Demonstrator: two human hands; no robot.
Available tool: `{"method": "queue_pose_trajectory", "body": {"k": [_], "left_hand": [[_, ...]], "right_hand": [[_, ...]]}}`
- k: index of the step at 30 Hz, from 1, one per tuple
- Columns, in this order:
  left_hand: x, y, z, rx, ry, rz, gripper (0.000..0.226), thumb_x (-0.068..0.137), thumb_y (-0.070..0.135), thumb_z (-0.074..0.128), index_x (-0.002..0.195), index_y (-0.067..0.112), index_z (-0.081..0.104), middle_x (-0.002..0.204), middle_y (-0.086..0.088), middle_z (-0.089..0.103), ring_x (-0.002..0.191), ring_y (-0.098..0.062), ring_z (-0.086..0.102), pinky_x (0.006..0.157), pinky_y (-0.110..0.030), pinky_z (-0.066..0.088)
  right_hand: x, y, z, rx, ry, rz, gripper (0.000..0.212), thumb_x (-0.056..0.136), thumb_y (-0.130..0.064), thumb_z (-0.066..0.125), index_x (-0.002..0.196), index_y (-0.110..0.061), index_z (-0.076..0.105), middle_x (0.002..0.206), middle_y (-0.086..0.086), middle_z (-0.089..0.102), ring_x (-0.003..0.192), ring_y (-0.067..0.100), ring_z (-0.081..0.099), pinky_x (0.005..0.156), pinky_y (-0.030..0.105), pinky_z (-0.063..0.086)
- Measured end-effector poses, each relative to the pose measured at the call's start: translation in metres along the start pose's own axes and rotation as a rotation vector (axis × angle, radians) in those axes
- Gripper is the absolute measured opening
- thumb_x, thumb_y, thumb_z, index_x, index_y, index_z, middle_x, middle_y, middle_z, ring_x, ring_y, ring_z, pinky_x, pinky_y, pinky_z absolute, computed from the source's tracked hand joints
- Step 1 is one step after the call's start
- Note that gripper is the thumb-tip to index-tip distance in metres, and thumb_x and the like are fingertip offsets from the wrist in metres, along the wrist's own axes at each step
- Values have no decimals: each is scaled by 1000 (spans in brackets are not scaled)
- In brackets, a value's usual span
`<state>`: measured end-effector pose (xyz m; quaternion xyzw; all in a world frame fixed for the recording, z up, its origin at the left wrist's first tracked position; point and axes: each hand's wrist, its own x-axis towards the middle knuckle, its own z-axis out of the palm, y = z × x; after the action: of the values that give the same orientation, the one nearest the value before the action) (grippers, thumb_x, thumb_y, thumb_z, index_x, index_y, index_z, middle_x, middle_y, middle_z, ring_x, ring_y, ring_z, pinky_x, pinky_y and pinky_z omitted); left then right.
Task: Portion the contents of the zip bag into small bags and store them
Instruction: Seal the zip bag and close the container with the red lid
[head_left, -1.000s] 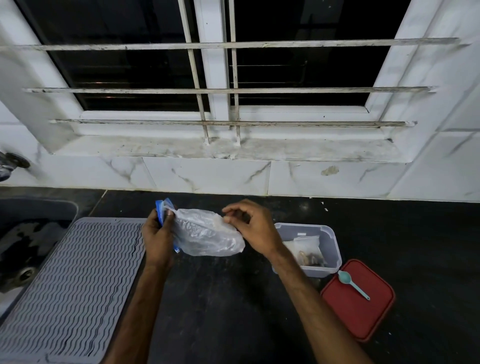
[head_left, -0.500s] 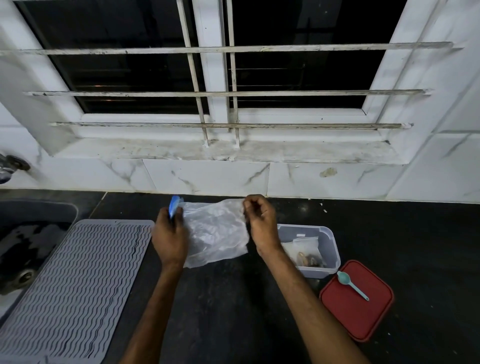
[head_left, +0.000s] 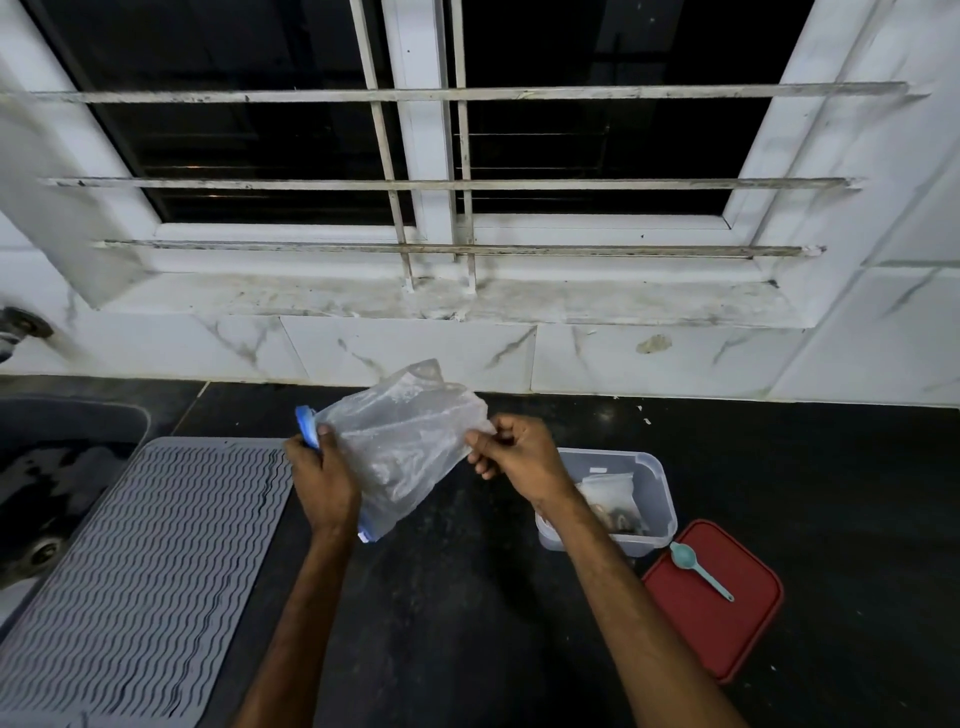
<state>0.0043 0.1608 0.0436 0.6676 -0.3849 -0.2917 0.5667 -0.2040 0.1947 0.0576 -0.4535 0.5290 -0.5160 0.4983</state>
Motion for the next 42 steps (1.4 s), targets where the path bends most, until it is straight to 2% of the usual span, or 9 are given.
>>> {"method": "queue_pose_trajectory", "body": {"k": [4,8,13,16,20,27,30,34,42], "left_hand": [[2,1,0,-187,83,-125,21,104,26,42,115,9,46,108,-12,50,98,-21,51,83,-31,41],[2,-8,3,-360,-16,-255,11,99,9,49,106,14,42,94,-6,51,95,-23,48,74,-34,44],[3,-5,-18,-281,-374,25,51,94,-9,48,135,19,38,133,2,48,124,-18,48,98,-33,46],[7,19,-10,-93,-538,199,38,96,10,58,132,21,52,131,9,55,118,-4,54,95,-19,46],[11,37,5,-17,-783,215,26,87,14,70,113,11,68,109,-3,72,102,-15,68,86,-29,56],[10,29,1,11,-782,224,18,80,7,75,98,6,73,98,-3,75,95,-16,70,86,-29,56],[4,30,1,-27,-737,219,7,88,2,67,93,-1,69,89,-5,73,84,-12,69,75,-22,57],[15,26,5,-245,-529,27,20,95,6,57,80,17,64,78,-3,64,75,-18,59,68,-34,49],[6,20,12,-355,-351,-3,8,98,14,56,104,18,61,98,-5,63,95,-25,58,91,-52,48]], "right_hand": [[2,0,2,-166,88,-166,32,85,-21,76,57,-27,61,61,8,68,55,14,59,58,24,47],[2,-1,6,-150,186,-306,14,85,-35,72,74,-29,66,68,-10,66,63,9,60,62,29,49],[6,3,-13,-242,226,-300,11,83,-12,76,88,-15,67,82,-7,71,77,6,66,69,17,50],[6,4,-7,-276,202,-288,16,80,-6,76,90,-17,70,83,-11,71,77,3,67,70,18,50],[5,-2,-4,-166,199,-267,24,81,-3,76,99,-17,67,88,-9,73,80,5,69,70,25,55],[-2,-3,-16,34,249,-273,19,87,-2,70,99,-17,72,88,5,74,69,13,67,50,27,54],[-1,-2,-15,45,222,-246,17,86,0,71,97,-13,72,91,4,75,77,15,70,53,26,55],[1,-2,-16,5,204,-214,20,80,3,75,85,-16,72,79,-1,75,76,13,72,57,22,55],[5,-1,-13,-140,155,-222,21,74,-10,83,83,-23,69,84,-5,74,83,12,71,76,30,58]]}}
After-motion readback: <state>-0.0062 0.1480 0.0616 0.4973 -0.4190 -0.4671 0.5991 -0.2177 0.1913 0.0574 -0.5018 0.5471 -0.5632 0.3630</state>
